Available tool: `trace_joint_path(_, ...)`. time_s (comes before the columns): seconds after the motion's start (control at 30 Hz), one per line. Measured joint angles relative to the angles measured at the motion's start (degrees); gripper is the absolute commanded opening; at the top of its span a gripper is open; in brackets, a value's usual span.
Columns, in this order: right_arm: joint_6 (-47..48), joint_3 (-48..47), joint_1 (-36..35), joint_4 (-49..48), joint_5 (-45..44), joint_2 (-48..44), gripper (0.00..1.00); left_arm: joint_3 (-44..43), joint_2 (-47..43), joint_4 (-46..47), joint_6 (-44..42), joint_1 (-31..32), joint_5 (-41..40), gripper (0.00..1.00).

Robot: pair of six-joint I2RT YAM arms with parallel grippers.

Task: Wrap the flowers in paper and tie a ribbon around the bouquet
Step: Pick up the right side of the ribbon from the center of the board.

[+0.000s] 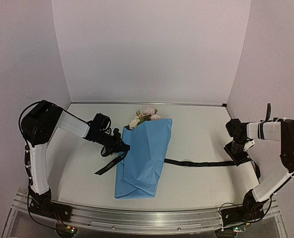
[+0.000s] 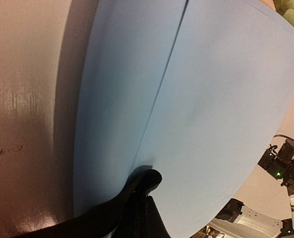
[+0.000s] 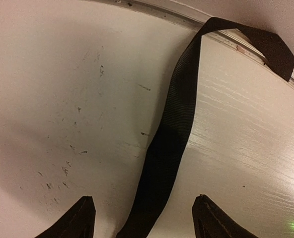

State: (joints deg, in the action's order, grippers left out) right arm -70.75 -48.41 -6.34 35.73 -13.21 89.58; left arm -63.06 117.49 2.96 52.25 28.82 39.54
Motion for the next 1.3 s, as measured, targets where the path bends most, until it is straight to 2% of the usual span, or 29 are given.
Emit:
trace_joint_path(0.3,-0.16,-3.17,0.74,0.75,6.97,3.23,0.71,-0.31,-0.17,0.02,-0.04,0.0,0.87,0.0)
trace_joint_path(0.57,-10.41,0.61,0.7,1.39,8.56,1.11,0.71,-0.27,-0.24,0.48,-0.02,0.0,2.18,0.0)
trace_joint_path(0.87,-22.09,1.99,-2.79,-3.21,11.12,1.52,0.7,-0.27,-0.24,1.14,-0.44,0.0,3.88,0.0)
trace_joint_path(0.93,-23.54,1.96,-3.25,-3.82,10.93,1.83,0.64,-0.27,-0.24,1.12,-0.78,0.0,4.0,0.0)
trace_joint_path(1.23,-24.97,3.24,-5.31,-8.35,8.06,1.85,0.02,-0.35,-0.24,0.94,-1.47,0.0,4.31,0.0)
trace_joint_path(1.3,-24.22,3.29,-5.9,-9.16,7.44,2.14,0.0,-0.55,-0.24,0.29,-1.53,0.0,4.3,0.0)
